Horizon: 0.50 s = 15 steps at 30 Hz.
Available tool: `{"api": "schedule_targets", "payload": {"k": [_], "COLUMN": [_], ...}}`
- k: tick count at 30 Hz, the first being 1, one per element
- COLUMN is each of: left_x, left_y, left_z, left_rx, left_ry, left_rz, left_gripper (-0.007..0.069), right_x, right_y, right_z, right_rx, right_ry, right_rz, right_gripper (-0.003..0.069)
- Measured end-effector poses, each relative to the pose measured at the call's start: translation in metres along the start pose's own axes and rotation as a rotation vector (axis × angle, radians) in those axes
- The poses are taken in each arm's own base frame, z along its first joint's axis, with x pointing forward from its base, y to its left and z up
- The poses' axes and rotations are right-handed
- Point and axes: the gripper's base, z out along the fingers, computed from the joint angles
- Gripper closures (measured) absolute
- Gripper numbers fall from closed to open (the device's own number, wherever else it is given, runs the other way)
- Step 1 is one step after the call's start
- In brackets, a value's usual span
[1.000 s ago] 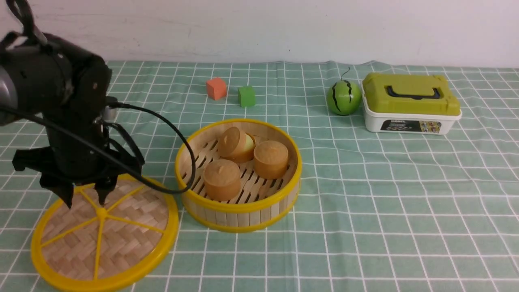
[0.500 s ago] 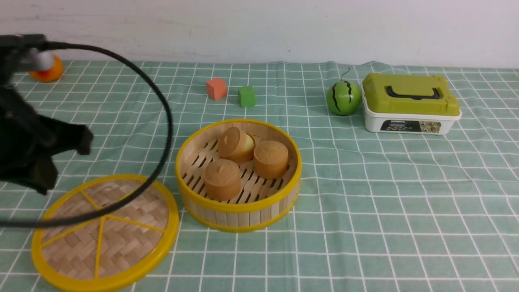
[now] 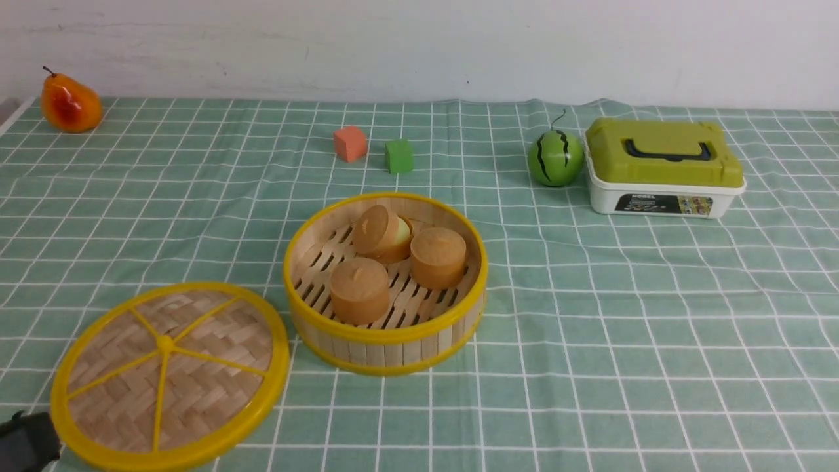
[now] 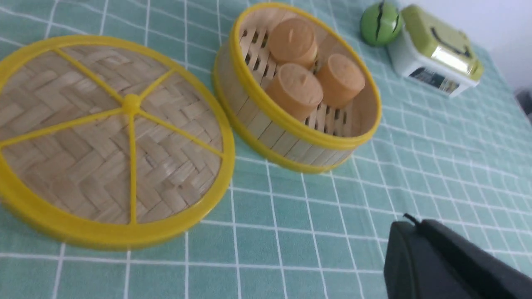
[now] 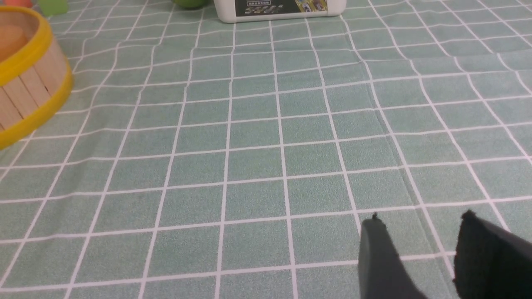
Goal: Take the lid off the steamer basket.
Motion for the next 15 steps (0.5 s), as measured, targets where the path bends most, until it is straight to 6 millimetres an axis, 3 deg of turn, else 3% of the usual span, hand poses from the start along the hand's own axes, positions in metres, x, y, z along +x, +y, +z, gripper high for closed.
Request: {"api": "schedule_targets", "payload": {"k": [5, 15], "left_x": [0.015, 0.031], "left_y": [0.010, 0.020], "left_z": [-0.009, -0.004], "left_rx": [0.062, 0.043], "left_ry": [-0.165, -0.129], "left_rz": [0.013, 0.014], "left_gripper": [0.0637, 0.0637], "right_x": [0.000, 0.000], "right_y": [0.000, 0.000], "right_z": [0.000, 0.000], "right_rx": [0.000, 0.000], "right_ry": [0.000, 0.000], "right_rz": [0.000, 0.000], "right_gripper": [0.0417, 0.0417]}}
